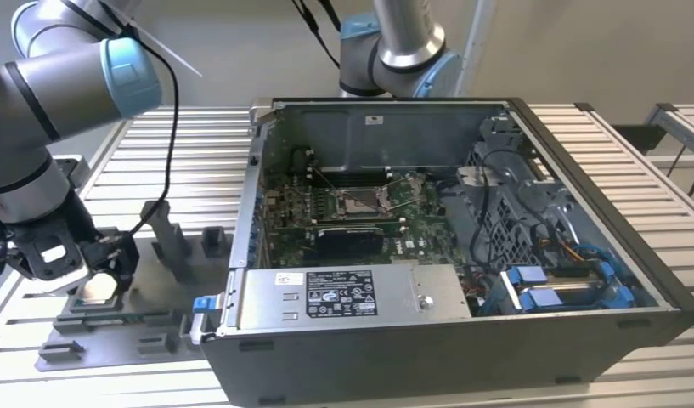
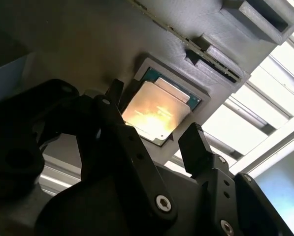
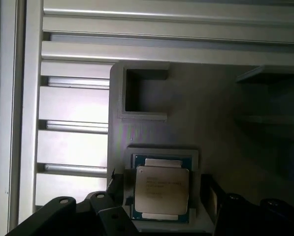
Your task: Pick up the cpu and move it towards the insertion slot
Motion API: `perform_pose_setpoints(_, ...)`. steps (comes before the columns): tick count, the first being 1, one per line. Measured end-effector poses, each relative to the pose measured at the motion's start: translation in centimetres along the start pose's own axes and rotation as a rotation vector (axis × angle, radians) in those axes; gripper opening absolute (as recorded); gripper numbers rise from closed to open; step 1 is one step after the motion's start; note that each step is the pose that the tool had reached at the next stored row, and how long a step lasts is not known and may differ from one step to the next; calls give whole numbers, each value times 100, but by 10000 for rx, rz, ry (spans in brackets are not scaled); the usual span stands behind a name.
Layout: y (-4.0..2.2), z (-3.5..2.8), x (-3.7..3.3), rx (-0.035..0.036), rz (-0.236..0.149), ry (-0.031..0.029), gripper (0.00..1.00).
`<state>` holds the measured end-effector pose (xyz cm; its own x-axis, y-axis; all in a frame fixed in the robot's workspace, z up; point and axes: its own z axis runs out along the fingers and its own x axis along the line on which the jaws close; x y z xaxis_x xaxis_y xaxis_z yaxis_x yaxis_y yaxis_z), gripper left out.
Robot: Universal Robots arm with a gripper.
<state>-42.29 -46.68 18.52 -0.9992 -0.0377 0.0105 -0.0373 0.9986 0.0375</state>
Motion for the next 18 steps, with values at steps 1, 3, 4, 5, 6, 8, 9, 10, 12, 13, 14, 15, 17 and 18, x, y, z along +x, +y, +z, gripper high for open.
perform_pose_setpoints(1, 0, 0, 0, 1, 0, 1, 100)
perform_pose_setpoints(3, 0, 4, 1, -1, 1, -2, 100)
perform_pose_setpoints(4, -1, 6, 2, -2, 3, -2, 100)
perform_pose_setpoints(5, -2, 7, 2, -2, 5, -3, 100)
perform_pose_setpoints(6, -2, 7, 3, -2, 5, -2, 100)
perform_pose_setpoints(8, -3, 7, 3, 0, 5, 0, 100)
perform_pose_setpoints(9, -3, 7, 2, -1, 5, 1, 100)
perform_pose_setpoints(10, -3, 7, 2, -1, 5, 2, 100)
perform_pose_setpoints(12, -3, 7, 2, -1, 4, 2, 100)
perform_pose_setpoints(13, -3, 8, 2, -1, 5, 2, 100)
perform_pose_setpoints(14, -3, 7, 3, -1, 5, 3, 100)
perform_pose_setpoints(15, -3, 7, 3, -1, 5, 3, 100)
perform_pose_setpoints(17, -3, 7, 3, -1, 5, 3, 100)
perform_pose_setpoints(18, -3, 7, 3, -1, 5, 3, 100)
